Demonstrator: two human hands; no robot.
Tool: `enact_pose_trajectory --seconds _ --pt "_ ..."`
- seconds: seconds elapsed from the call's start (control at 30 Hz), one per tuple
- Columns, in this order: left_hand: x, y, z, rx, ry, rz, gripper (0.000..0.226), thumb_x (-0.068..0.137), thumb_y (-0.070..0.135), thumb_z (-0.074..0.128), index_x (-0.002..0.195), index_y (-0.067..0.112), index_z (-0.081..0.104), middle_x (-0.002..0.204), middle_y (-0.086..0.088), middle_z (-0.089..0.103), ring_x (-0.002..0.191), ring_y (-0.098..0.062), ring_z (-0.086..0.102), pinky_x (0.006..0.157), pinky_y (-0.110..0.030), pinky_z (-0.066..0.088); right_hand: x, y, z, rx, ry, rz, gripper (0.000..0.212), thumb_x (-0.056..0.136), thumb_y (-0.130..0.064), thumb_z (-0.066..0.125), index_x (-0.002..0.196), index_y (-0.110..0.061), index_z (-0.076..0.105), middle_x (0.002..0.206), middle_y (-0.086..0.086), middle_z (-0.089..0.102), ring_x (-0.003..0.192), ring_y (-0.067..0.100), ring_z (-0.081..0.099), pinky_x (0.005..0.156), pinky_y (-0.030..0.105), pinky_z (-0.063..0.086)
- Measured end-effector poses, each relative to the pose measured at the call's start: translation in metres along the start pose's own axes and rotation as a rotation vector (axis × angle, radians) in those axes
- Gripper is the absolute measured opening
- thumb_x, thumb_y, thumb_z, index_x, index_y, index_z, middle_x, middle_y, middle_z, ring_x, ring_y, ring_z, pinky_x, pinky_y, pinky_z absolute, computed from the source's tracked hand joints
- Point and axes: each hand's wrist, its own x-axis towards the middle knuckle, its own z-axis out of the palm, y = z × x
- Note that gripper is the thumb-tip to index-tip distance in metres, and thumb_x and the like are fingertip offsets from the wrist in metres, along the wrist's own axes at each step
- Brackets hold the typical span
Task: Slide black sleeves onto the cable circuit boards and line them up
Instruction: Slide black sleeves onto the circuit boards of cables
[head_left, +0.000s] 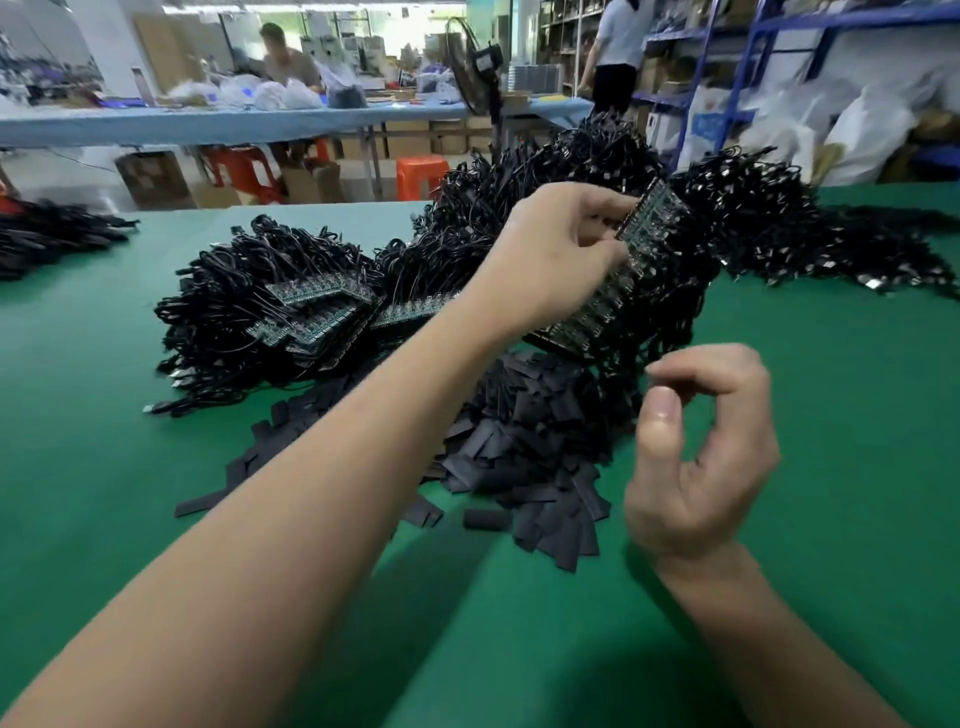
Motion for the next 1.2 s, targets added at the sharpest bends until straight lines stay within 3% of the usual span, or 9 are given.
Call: enact_pose_trajectory --seconds 0.07,0.2,0.33,0.47,0.6,0.77,0.93,1.07,1.2 --pt "-0.015 0.013 -0.027 0.079 -0.047 0.097 0.036 0.098 0.010 0.066 0.133 0.018 0.065 0.109 0.008 0.072 0.099 0.001 0.068 0.096 -0.018 0.053 0.019 -0.013 -0.005 -0.033 0.014 -0.056 0.015 0.099 -0.021 0.048 0.101 -0.008 0.056 0.100 -0.006 0.050 0.086 0.023 0.051 0.074 0.042 0.043" --pt "-0.051 0.032 -0.071 0.159 -0.214 0.241 0.034 0.097 0.010 0.066 0.130 0.019 0.066 0.113 0.017 0.069 0.103 0.007 0.066 0.091 -0.010 0.051 0.056 -0.035 -0.018 -0.099 -0.070 0.037 0.024 0.097 -0.030 0.059 0.114 -0.015 0.053 0.112 0.012 0.055 0.104 0.028 0.055 0.088 0.044 0.046" --pt "-0.086 0.020 -0.090 -0.034 -0.428 0.152 0.035 0.095 0.007 0.068 0.130 0.013 0.065 0.100 0.000 0.077 0.095 -0.014 0.074 0.089 -0.027 0.058 0.071 -0.050 -0.026 0.205 -0.545 0.485 0.029 0.085 -0.054 0.070 0.105 -0.034 0.062 0.098 -0.008 0.071 0.091 0.004 0.068 0.077 0.021 0.054" --pt "-0.112 -0.017 -0.078 -0.090 -0.443 -0.014 0.030 0.093 0.010 0.073 0.121 0.018 0.069 0.093 0.000 0.078 0.087 -0.017 0.075 0.086 -0.029 0.060 0.051 -0.044 -0.019 0.365 -0.983 0.810 0.037 0.080 -0.061 0.075 0.096 -0.027 0.074 0.088 0.019 0.072 0.074 0.035 0.069 0.075 0.051 0.056" --pt "-0.128 -0.060 -0.069 -0.051 -0.364 -0.190 0.021 0.089 0.023 0.078 0.108 0.026 0.071 0.086 0.006 0.077 0.079 -0.011 0.072 0.080 -0.028 0.059 0.019 -0.032 -0.002 0.542 -0.943 1.155 0.017 0.078 -0.038 0.077 0.081 -0.021 0.074 0.073 0.012 0.073 0.064 0.027 0.074 0.045 0.028 0.054" --pt "-0.161 -0.102 -0.073 -0.209 -0.209 -0.450 0.017 0.088 0.036 0.073 0.102 0.026 0.076 0.081 0.002 0.073 0.073 -0.012 0.068 0.068 -0.019 0.054 -0.012 -0.010 0.007 0.477 -0.850 1.309 0.015 0.086 -0.024 0.074 0.089 -0.010 0.072 0.079 0.015 0.073 0.059 0.024 0.070 0.048 0.026 0.055" --pt "-0.198 -0.128 -0.060 -0.450 -0.090 -0.562 0.009 0.086 0.025 0.075 0.085 0.017 0.076 0.072 -0.006 0.071 0.063 -0.013 0.066 0.054 -0.017 0.049 -0.027 0.000 0.011 0.345 -0.923 1.196 0.009 0.093 -0.023 0.072 0.087 -0.017 0.073 0.075 0.005 0.075 0.066 0.017 0.070 0.062 0.028 0.057" --pt "-0.200 -0.135 -0.055 -0.491 -0.029 -0.482 0.008 0.084 0.025 0.076 0.084 0.018 0.074 0.072 -0.006 0.065 0.062 -0.011 0.061 0.058 -0.021 0.052 -0.023 -0.002 0.025 -0.034 -0.886 0.645 0.016 0.088 -0.049 0.069 0.086 -0.034 0.072 0.085 -0.021 0.071 0.081 -0.003 0.064 0.073 0.012 0.044" --pt "-0.192 -0.133 -0.049 -0.433 -0.030 -0.347 0.007 0.083 0.030 0.074 0.084 0.023 0.073 0.070 0.006 0.065 0.062 -0.007 0.056 0.057 -0.016 0.045 -0.023 -0.016 0.047 -0.167 -0.974 0.356 0.031 0.089 -0.061 0.053 0.095 -0.036 0.071 0.090 -0.026 0.068 0.092 -0.003 0.061 0.083 0.029 0.051"
